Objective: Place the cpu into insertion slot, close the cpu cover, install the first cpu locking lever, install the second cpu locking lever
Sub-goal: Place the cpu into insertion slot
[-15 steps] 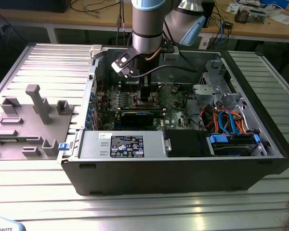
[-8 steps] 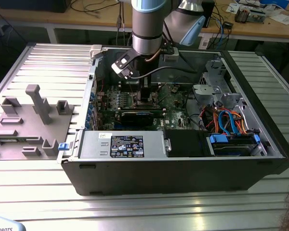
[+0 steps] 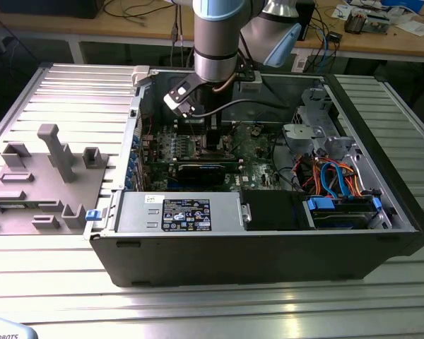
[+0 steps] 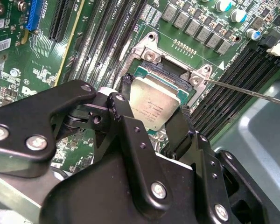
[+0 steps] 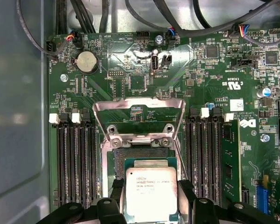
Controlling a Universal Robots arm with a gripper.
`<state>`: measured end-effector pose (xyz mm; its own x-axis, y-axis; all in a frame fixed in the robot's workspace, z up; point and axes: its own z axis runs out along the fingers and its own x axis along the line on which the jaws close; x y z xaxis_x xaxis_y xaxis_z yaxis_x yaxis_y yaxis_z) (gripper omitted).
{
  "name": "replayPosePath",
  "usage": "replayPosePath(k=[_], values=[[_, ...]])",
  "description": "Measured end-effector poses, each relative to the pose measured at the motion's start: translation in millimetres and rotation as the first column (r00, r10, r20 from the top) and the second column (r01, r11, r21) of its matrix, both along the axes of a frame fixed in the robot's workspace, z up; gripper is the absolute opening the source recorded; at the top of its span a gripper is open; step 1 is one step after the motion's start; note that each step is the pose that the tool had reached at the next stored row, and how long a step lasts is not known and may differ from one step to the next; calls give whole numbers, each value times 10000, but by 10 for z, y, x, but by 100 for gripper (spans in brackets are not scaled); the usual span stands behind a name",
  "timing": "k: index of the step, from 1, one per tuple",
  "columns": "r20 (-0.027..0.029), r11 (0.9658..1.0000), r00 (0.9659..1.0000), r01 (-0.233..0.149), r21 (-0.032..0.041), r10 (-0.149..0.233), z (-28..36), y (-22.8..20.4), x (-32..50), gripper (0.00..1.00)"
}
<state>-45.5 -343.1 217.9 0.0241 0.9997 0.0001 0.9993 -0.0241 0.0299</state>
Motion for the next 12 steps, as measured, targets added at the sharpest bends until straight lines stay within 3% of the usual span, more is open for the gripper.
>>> replayPosePath(k=[6, 8, 10, 12], values=[[2, 10000, 10000, 0, 3, 0, -7, 9, -1, 54], [1, 10000, 10000, -35, -1, 35, -6, 39, 0, 54], [1, 9999, 9999, -159, 1, 159, -27, 96, 2, 54], [0, 9999, 9999, -121, -36, 121, -57, 97, 2, 54]])
